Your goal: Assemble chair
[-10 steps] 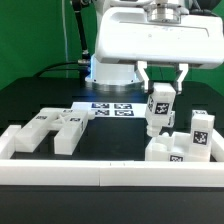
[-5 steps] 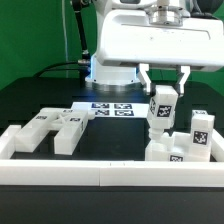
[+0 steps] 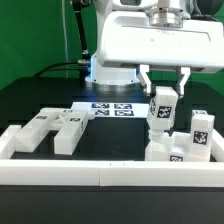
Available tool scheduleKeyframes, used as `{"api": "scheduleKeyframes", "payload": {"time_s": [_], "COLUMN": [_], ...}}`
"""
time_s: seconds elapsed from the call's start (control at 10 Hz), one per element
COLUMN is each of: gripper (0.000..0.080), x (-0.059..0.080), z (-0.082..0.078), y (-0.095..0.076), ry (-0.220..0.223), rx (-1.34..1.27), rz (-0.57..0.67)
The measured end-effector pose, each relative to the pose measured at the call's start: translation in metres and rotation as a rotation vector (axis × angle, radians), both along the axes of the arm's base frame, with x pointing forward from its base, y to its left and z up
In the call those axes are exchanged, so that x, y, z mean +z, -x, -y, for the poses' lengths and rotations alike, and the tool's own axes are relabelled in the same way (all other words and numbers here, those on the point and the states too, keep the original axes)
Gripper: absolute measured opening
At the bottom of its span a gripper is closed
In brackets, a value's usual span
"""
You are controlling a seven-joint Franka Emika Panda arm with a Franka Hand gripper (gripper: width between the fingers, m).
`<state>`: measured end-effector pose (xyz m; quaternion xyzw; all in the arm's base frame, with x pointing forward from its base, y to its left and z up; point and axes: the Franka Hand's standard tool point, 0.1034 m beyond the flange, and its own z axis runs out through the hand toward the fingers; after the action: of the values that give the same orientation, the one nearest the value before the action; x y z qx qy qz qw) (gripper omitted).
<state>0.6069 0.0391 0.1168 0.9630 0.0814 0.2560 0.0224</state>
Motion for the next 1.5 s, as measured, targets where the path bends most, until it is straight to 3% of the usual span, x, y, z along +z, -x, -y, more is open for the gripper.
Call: {"api": "scheduleKeyframes", "payload": {"time_s": [1.5], "gripper": [0.0291], "x": [-0.028], "z": [-0.008], "y": [0.01], "ry": [0.008], "rx": [0.017], "rz": [-0.043]}}
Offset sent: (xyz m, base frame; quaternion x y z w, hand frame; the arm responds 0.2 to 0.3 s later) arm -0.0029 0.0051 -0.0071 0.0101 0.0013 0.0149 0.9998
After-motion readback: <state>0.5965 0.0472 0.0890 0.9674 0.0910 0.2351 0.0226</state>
